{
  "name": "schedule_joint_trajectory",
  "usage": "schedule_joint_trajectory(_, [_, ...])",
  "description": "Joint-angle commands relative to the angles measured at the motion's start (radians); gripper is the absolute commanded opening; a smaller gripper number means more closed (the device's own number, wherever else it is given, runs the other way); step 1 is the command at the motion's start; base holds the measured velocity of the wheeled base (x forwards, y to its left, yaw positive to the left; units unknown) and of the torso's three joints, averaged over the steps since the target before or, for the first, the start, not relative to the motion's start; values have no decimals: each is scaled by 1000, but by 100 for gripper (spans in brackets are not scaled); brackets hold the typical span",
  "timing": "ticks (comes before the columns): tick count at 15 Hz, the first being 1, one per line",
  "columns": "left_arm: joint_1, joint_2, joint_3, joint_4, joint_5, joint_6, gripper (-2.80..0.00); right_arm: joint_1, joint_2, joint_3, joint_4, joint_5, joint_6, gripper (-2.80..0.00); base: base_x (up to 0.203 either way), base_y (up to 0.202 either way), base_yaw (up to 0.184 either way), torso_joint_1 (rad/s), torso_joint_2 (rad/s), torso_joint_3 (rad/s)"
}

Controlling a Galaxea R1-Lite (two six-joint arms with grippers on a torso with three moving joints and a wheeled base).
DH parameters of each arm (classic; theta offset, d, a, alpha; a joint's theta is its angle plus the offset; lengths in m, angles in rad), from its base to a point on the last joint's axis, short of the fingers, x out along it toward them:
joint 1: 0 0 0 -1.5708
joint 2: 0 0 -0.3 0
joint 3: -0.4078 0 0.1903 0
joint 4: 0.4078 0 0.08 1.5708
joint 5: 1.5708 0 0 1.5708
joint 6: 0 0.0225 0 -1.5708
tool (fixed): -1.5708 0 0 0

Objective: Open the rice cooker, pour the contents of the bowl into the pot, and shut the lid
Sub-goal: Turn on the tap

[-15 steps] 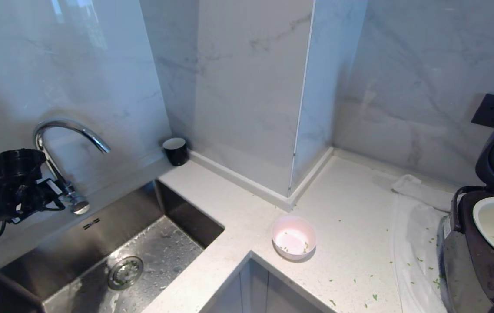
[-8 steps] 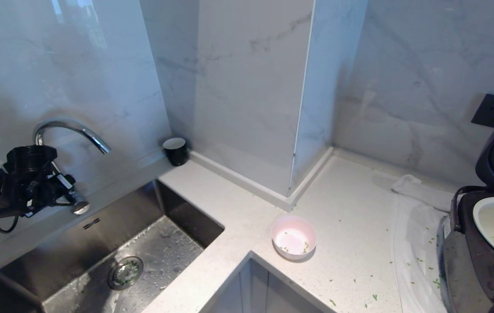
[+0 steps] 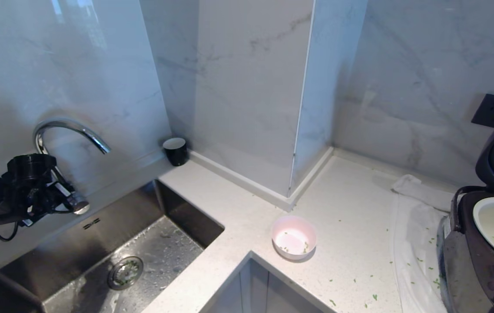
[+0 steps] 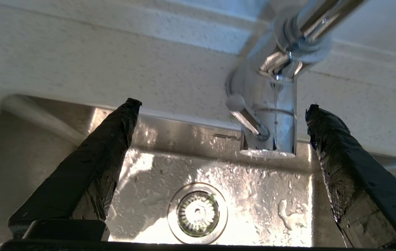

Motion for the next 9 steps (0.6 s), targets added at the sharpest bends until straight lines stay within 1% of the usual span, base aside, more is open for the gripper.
schedule_joint_trajectory(1, [4,22,-13,-2,3,-6,0,1,0,0,0,1,-2,-280,0,0,0,0,0,0])
schedule_joint_trajectory(3, [19,39,-26,-3,3,-6,0,1,0,0,0,1,-2,-280,0,0,0,0,0,0])
schedule_joint_trajectory(4, [21,40,-30,-3,3,-6,-176,0,0,0,0,1,-2,-280,0,0,0,0,0,0])
schedule_joint_trajectory(5, [21,40,-32,-3,3,-5,-280,-1,0,0,0,1,-2,-280,0,0,0,0,0,0])
schedule_joint_trajectory(9, [21,59,-66,-2,5,-5,-280,1,0,0,0,1,0,-280,0,0,0,0,0,0])
